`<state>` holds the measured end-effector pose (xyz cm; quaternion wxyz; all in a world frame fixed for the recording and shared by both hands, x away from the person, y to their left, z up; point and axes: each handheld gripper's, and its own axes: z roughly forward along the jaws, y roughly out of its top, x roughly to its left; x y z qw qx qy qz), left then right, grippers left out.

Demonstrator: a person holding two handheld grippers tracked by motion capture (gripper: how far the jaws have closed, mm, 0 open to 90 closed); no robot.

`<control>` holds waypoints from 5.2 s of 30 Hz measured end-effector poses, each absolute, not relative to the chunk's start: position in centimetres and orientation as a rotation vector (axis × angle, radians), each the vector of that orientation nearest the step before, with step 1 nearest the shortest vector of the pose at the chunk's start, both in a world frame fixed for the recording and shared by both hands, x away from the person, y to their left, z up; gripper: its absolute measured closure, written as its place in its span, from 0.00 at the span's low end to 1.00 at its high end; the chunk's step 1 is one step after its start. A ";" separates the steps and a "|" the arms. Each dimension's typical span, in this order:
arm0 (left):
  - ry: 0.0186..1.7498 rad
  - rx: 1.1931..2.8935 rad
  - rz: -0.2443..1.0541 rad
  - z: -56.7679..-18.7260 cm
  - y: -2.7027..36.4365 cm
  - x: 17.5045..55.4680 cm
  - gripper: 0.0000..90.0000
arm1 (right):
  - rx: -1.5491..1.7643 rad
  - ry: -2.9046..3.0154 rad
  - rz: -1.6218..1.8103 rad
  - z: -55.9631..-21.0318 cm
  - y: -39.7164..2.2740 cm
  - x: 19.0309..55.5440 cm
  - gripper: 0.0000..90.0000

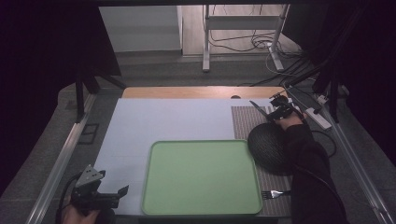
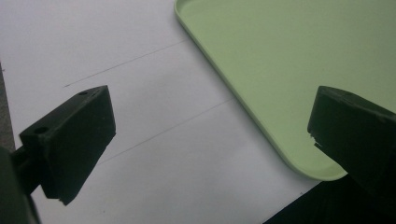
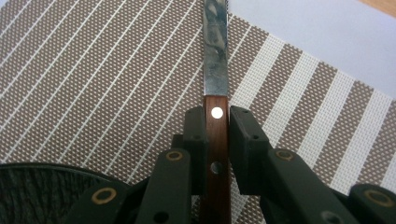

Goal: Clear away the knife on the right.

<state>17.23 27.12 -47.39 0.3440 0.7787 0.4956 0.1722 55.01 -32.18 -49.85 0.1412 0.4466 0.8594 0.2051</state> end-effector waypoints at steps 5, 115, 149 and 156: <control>1.288 2.024 0.448 -47.4 27.1 17.2 0.02 | 1.217 2.464 0.515 -49.6 -32.3 54.9 0.86; 1.291 2.020 0.451 -47.3 27.1 17.2 0.02 | 0.994 2.667 0.920 -47.3 -21.5 30.3 0.86; 1.290 2.033 0.455 -47.4 27.0 17.3 0.02 | 0.926 2.777 0.863 -48.9 -19.7 30.7 0.89; 1.290 2.036 0.457 -47.4 26.9 17.3 0.02 | 0.721 2.878 0.748 -49.9 -16.1 31.1 0.99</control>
